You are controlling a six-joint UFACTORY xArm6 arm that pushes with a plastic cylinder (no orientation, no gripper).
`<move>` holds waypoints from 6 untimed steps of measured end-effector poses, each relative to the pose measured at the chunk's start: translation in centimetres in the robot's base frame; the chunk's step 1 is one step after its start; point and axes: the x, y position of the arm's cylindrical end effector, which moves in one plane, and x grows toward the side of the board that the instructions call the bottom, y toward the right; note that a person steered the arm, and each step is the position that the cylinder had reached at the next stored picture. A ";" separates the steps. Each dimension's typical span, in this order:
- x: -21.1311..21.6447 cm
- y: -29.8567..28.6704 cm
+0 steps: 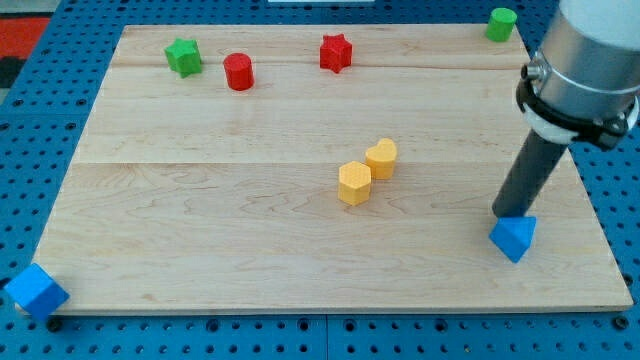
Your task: Move your arm to the bottom center of the board
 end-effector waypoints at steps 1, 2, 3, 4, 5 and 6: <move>2.5 0.0; 3.0 -2.4; 4.4 -8.7; 8.6 -10.2; 9.2 -8.9; 8.1 -10.2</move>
